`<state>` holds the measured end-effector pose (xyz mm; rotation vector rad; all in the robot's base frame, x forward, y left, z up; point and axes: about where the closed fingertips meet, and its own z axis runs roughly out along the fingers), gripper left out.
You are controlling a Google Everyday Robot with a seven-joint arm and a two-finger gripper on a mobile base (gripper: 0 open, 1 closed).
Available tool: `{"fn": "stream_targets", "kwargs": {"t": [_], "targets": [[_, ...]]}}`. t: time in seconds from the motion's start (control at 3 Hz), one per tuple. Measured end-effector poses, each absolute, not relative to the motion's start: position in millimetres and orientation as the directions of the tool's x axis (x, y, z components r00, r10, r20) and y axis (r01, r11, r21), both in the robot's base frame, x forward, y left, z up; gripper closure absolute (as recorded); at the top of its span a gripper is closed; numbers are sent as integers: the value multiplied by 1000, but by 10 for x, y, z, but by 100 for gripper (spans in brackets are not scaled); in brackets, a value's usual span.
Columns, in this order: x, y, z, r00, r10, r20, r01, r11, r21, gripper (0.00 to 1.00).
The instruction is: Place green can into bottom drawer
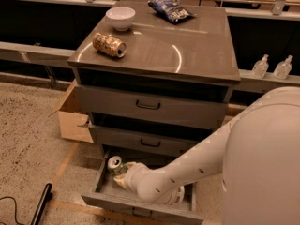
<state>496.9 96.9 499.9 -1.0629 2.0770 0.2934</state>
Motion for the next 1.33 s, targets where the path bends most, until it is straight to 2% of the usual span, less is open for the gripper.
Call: {"fn": "stream_targets", "kwargs": {"t": [0.33,0.67,1.33], "targets": [[5457,800,4739,-354,-496,-793,-695,706,-132,100],[5858,514,4045,-434,-360,-826,-663,749,22,100],[5860,681,3617,-427,-361,-829,-679,733,30,100]]}}
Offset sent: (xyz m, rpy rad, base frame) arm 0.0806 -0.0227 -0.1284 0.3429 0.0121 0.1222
